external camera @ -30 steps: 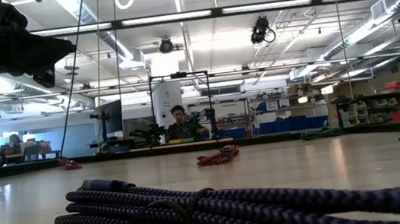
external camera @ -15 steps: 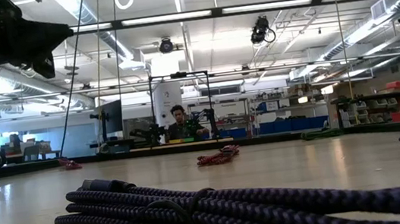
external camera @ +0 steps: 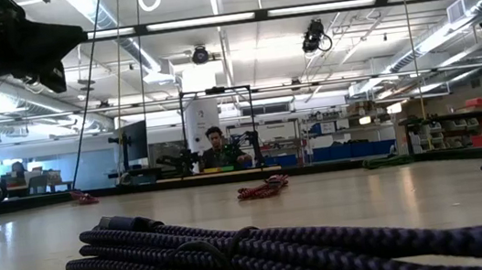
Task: Pick and place USB-C Cables
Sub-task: Put the right pink USB cable into the white bin, then put the left blue USB cable into the white bin
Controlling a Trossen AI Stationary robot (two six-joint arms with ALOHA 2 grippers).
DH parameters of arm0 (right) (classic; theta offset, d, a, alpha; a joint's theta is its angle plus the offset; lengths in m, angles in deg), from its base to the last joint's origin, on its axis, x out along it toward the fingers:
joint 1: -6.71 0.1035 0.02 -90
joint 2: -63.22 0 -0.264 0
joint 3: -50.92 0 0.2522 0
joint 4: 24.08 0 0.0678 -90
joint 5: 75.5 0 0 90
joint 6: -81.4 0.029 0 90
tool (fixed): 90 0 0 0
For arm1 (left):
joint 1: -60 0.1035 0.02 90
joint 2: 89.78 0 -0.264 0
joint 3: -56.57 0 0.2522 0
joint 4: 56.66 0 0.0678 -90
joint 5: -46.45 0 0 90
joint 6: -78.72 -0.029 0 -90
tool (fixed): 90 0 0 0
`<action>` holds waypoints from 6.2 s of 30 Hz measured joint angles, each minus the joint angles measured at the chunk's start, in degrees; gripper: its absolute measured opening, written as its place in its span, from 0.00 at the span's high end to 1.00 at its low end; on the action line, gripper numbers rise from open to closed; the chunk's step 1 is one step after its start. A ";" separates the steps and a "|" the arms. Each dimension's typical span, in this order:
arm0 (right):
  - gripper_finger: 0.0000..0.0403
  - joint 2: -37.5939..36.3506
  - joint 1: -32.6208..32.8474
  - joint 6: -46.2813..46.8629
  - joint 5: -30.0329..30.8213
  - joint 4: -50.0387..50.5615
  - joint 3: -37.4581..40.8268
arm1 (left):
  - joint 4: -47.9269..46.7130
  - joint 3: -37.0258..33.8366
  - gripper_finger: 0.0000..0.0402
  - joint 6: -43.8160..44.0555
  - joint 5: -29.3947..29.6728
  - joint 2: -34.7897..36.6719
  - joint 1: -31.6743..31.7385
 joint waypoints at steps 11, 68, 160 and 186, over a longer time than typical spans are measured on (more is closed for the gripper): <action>0.61 11.18 -18.91 -26.60 -9.24 -8.46 -0.02 | 7.90 -0.01 0.93 14.04 -0.01 -0.02 0.02; 0.94 53.20 -23.44 -67.65 11.02 11.53 -20.35 | 7.10 0.01 0.96 9.16 0.90 -0.39 0.01; 0.57 -2.84 3.32 -31.94 38.70 -7.13 -0.13 | -86.08 65.82 0.90 20.14 -6.44 -63.25 -0.63; 0.46 4.61 -3.55 -47.29 28.70 -51.11 21.86 | -53.17 31.59 0.35 76.18 -6.78 -58.31 -33.65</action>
